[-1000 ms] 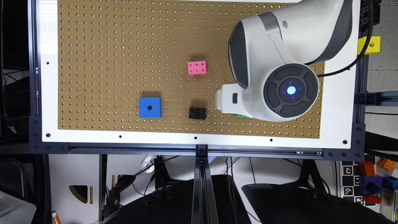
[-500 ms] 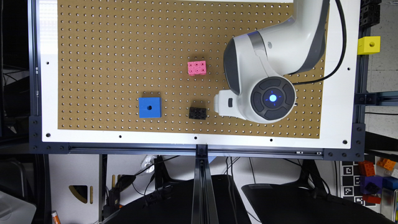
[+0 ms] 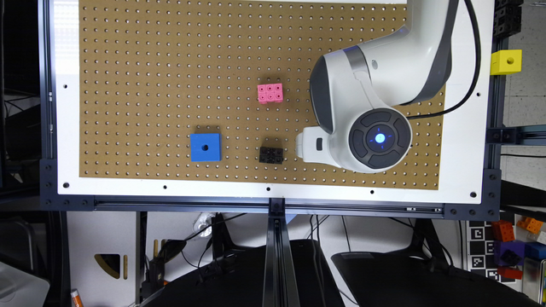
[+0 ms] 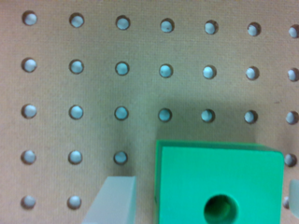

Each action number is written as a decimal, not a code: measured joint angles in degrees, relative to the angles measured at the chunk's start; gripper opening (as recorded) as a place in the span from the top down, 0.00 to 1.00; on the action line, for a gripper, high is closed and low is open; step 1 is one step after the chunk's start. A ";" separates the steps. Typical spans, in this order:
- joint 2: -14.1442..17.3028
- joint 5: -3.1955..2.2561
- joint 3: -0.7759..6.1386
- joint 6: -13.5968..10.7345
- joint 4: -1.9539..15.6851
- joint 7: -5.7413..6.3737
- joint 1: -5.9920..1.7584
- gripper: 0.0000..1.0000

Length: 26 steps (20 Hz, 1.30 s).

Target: Pick up green block.

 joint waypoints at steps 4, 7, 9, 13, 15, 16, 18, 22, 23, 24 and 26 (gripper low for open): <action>0.25 -0.16 -0.01 -0.33 0.66 0.10 0.02 0.00; 0.26 -0.16 -0.02 -0.31 0.68 0.09 -0.02 1.00; 0.26 -0.16 -0.02 -0.31 0.68 0.09 -0.02 1.00; 0.26 -0.16 0.00 -0.32 0.67 0.09 -0.05 1.00; 0.21 -0.17 -0.11 -0.69 0.67 0.10 -0.04 1.00; 0.18 -0.17 -0.14 -0.84 0.67 0.10 -0.04 1.00; 0.13 -0.17 -0.19 -1.09 0.67 0.10 -0.04 1.00; 0.11 -0.17 -0.22 -1.21 0.66 0.10 -0.04 1.00; 0.11 -0.17 -0.22 -1.21 0.66 0.10 -0.04 1.00; 0.11 -0.17 -0.23 -1.21 0.66 0.10 -0.04 1.00; 0.07 -0.17 -0.23 -1.23 0.66 0.10 -0.04 1.00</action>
